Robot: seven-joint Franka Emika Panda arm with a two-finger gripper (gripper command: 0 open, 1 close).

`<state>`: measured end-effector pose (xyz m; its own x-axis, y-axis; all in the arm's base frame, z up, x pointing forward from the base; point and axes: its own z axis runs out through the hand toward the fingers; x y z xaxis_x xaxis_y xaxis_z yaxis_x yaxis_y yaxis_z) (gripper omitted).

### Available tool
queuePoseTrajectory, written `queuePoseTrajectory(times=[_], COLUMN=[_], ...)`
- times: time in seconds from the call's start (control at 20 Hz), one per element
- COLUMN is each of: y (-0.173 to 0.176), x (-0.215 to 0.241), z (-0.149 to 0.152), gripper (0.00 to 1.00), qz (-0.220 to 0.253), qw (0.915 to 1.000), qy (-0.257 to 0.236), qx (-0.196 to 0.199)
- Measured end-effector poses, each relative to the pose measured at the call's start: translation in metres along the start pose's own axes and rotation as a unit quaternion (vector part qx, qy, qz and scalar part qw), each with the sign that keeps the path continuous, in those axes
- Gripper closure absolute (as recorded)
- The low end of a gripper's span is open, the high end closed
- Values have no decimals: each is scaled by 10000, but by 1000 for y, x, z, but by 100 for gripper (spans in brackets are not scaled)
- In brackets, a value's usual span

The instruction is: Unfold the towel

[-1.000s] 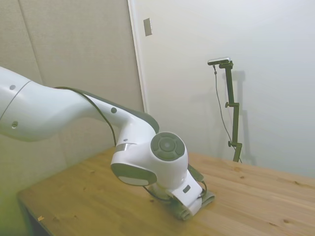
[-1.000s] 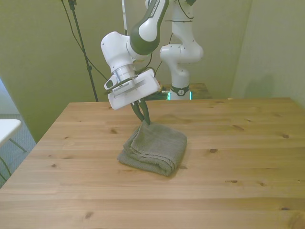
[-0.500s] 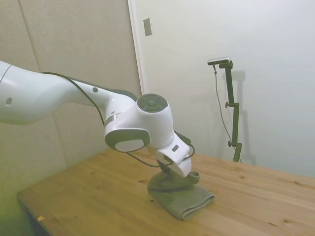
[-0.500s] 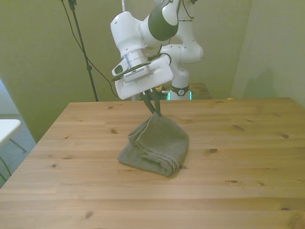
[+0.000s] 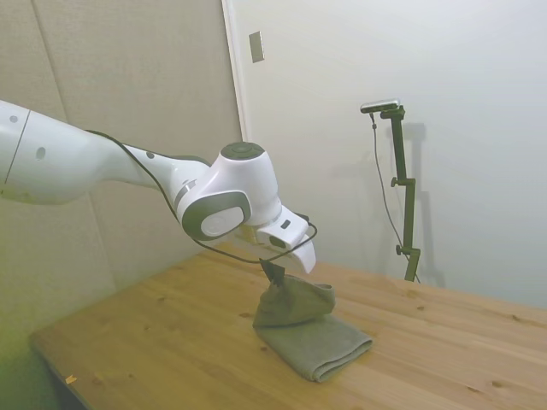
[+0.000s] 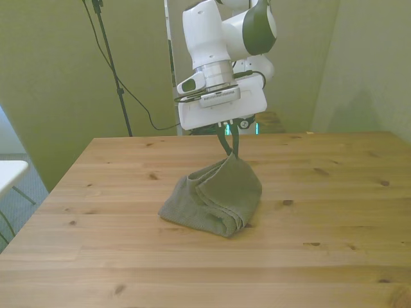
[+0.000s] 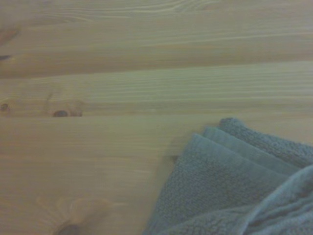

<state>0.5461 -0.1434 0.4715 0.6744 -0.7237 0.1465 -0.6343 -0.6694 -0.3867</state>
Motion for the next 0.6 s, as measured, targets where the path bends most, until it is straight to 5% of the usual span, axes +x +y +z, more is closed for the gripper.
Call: queuePoseTrajectory(times=[0.25,0.6], y=[-18,-75], x=[-9,-53], z=[1,23], gripper=[100,100], qz=[-165,-530], qw=[9994,9903], qy=[118,1036], qx=[-296,-766])
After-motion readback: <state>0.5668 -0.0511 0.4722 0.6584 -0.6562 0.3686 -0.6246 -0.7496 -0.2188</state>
